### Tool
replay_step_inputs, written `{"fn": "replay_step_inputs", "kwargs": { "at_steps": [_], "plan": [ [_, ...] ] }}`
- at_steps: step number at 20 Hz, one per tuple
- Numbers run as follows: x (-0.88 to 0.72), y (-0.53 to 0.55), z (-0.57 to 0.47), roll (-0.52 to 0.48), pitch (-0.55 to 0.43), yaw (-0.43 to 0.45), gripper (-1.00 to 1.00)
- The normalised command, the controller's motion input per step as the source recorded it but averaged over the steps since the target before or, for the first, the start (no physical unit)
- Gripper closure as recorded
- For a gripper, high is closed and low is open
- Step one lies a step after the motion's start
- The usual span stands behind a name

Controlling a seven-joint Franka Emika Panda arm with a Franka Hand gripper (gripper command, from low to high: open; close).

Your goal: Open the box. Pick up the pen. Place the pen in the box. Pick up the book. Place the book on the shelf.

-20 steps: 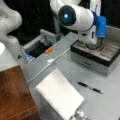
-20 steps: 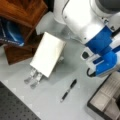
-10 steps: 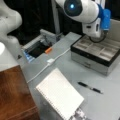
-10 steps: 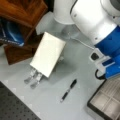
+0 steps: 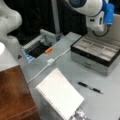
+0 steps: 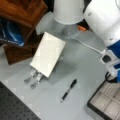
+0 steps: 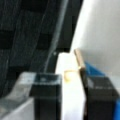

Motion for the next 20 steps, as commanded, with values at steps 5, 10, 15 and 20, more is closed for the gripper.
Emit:
{"fn": "replay_step_inputs", "kwargs": {
  "at_steps": [5, 10, 15, 20],
  "plan": [
    [0.05, 0.21, -0.03, 0.065, 0.067, -0.059, -1.00],
    [0.01, 0.29, -0.09, 0.071, 0.041, -0.082, -1.00],
    [-0.01, 0.35, -0.01, 0.090, -0.009, -0.101, -1.00],
    [-0.05, 0.32, 0.02, 0.098, -0.044, -0.079, -1.00]
  ]
}}
